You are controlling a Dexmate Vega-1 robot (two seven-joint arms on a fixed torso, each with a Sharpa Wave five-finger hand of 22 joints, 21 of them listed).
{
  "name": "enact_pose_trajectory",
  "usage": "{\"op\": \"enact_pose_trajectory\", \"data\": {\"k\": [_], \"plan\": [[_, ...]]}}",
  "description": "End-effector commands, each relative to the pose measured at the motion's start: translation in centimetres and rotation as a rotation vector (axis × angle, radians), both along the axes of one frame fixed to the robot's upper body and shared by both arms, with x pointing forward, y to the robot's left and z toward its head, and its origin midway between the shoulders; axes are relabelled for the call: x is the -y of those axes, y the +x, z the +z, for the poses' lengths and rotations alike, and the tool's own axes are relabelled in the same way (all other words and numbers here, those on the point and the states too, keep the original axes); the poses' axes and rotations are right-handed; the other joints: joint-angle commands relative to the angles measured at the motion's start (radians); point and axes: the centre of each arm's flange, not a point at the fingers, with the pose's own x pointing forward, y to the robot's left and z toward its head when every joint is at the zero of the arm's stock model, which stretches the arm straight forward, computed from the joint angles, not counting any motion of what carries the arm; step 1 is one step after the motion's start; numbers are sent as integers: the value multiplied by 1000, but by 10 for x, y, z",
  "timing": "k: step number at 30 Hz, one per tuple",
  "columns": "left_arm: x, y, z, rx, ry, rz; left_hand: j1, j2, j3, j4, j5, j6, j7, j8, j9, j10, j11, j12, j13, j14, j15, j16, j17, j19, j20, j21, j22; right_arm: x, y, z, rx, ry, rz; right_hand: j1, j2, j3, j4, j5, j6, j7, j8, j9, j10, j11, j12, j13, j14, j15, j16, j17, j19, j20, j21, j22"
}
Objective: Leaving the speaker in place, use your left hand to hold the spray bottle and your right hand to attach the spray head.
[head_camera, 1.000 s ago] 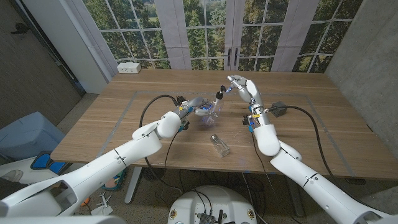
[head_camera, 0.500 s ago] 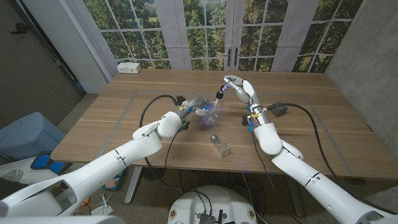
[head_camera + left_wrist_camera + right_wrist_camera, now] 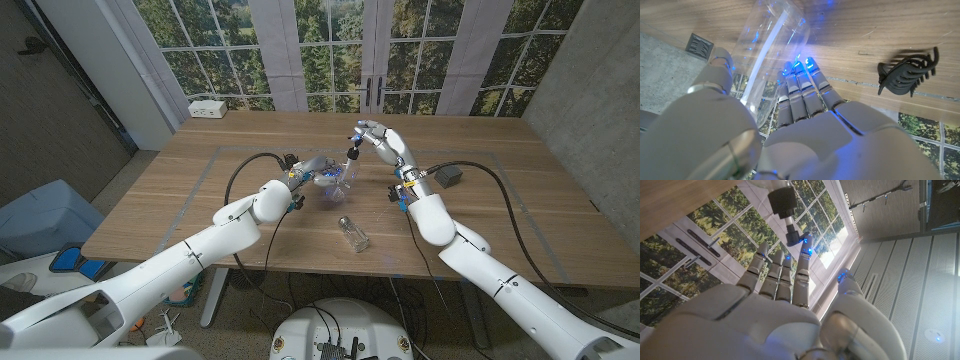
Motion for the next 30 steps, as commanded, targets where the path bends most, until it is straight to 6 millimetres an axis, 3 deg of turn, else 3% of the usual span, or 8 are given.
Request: {"op": "enact_pose_trajectory", "data": {"k": [1, 12, 30], "plan": [[1, -1, 0, 3, 0, -7, 231, 240, 79, 72, 6, 269, -79, 4, 4, 148, -150, 7, 2, 6, -157, -4, 2, 0, -1, 8, 3, 1, 2, 3, -2, -12, -45, -4, -2, 4, 3, 4, -13, -6, -13, -6, -10, 4, -4, 0, -1, -1, -3, 2, -6, 1, -1, 3], [0, 1, 3, 5, -2, -9, 230, 239, 79, 73, 6, 268, -79, 2, 5, 147, -149, 6, 2, 6, -156, -4, 2, -1, -1, 10, 3, 2, 8, 3, 13, -25, -147, -43, 5, -9, 27, -4, -8, 9, -30, -23, -19, 15, -1, -5, -9, 10, -5, 5, -4, 6, -2, 4], [-3, 8, 6, 6, -12, -15, 230, 240, 80, 73, 6, 270, -79, 1, 6, 149, -149, 6, 2, 7, -156, -3, 2, -1, -1, 13, 2, 6, 14, 6, 16, -3, -226, -73, 11, -18, 36, -15, 28, 25, -37, -41, -19, 15, 5, -12, 7, 17, 3, 8, 14, 11, 2, 3]]}}
